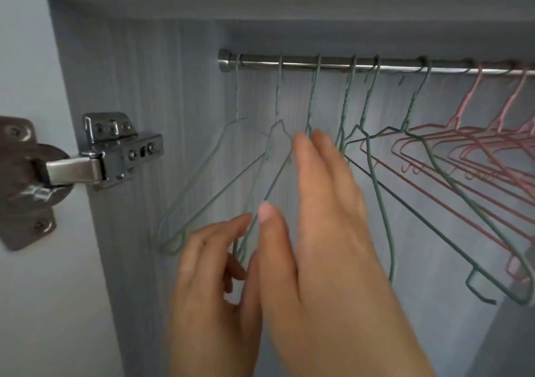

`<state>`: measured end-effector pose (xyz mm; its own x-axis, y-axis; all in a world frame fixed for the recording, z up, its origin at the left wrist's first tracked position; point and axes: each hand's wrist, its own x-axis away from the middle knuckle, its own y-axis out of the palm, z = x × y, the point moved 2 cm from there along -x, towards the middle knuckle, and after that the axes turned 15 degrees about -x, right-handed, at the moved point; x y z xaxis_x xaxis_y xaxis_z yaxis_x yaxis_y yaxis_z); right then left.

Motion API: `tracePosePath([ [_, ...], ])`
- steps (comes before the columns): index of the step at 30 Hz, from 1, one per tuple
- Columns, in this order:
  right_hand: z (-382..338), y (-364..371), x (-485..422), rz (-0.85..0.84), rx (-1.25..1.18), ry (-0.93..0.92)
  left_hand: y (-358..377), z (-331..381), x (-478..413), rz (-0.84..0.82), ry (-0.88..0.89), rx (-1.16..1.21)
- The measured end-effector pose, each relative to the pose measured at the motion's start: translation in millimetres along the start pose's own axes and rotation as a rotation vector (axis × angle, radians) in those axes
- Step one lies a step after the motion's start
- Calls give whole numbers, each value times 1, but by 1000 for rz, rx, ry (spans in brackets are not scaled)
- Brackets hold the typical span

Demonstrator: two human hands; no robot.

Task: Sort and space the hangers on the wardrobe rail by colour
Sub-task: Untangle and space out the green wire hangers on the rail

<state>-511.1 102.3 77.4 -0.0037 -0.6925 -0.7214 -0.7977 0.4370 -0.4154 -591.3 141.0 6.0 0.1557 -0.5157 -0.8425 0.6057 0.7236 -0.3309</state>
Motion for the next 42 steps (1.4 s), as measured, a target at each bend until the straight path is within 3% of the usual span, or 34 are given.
tracePosePath([
  [3,33,-22,-30,-80,-114,178,3,31,4,-249,187,152],
  [5,49,-21,-44,-132,-9,289,15,36,9,-314,173,91],
  [11,67,1,-44,-267,165,350,51,22,10,-191,126,1],
  [17,73,5,-50,-268,195,427,54,25,11,-264,29,63],
  [22,74,5,-53,-160,137,379,42,28,11,-236,-22,131],
  [36,61,19,-57,-203,32,350,27,17,7,-202,-72,72],
  [40,67,1,-51,-15,114,186,26,9,10,-165,-121,66],
  [42,69,-7,-48,39,114,228,23,7,11,-133,-164,58],
])
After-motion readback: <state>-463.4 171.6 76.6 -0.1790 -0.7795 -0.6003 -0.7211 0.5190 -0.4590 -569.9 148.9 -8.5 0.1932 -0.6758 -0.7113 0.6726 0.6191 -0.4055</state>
